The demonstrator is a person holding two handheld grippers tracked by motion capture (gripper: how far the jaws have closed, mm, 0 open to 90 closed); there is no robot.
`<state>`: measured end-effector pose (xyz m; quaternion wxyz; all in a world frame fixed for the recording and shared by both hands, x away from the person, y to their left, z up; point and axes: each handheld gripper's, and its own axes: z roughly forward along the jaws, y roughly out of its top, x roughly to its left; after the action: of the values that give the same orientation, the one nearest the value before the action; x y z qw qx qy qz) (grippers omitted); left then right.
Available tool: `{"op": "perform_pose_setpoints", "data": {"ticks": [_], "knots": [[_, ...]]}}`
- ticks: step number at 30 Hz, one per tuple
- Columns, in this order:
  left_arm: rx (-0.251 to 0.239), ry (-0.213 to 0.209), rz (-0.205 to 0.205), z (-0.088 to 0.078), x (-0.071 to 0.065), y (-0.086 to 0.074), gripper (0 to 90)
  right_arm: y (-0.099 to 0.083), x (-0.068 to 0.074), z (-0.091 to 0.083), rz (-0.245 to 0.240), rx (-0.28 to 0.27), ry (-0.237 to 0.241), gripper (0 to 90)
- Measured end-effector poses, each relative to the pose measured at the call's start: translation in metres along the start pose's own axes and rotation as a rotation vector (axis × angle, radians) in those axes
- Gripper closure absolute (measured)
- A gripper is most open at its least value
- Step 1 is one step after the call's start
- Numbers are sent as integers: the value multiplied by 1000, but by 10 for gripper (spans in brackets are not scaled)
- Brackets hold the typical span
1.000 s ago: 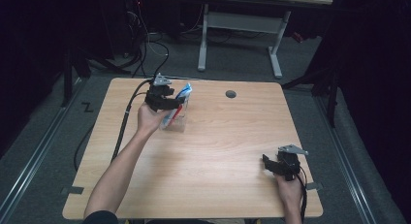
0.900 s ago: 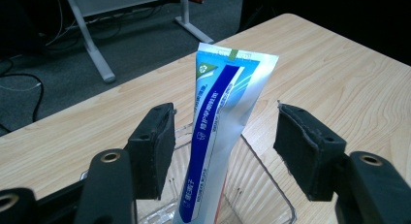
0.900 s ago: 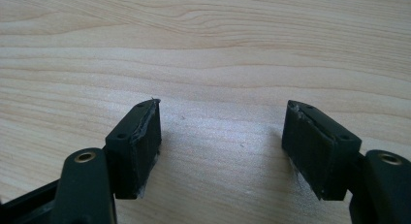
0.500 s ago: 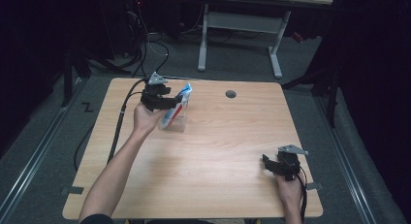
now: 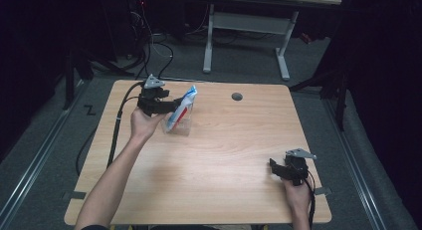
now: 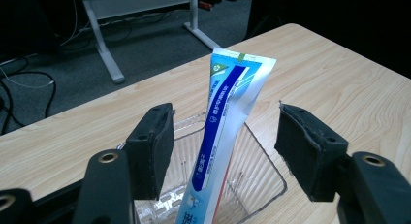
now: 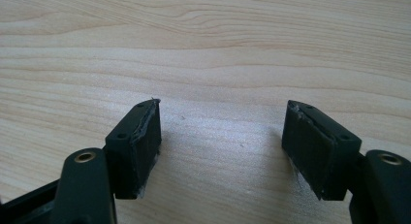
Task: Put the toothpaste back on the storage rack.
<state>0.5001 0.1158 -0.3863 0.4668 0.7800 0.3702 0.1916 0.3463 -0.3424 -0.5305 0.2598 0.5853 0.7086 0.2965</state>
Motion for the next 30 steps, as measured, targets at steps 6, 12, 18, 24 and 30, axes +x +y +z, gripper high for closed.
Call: {"op": "perform_pose_setpoints", "data": {"ticks": [6, 12, 18, 24, 30], "knots": [[8, 15, 8, -10, -3, 2, 389, 0, 0, 0, 0, 0, 0, 305], [-1, 21, 13, -20, -5, 3, 389, 0, 0, 0, 0, 0, 0, 305], [-5, 25, -2, -27, -4, 0, 389, 0, 0, 0, 0, 0, 0, 305], [-7, 22, -24, -30, -6, -5, 392, 0, 0, 0, 0, 0, 0, 305], [-6, 22, -36, -35, -7, -11, 392, 0, 0, 0, 0, 0, 0, 305]]}}
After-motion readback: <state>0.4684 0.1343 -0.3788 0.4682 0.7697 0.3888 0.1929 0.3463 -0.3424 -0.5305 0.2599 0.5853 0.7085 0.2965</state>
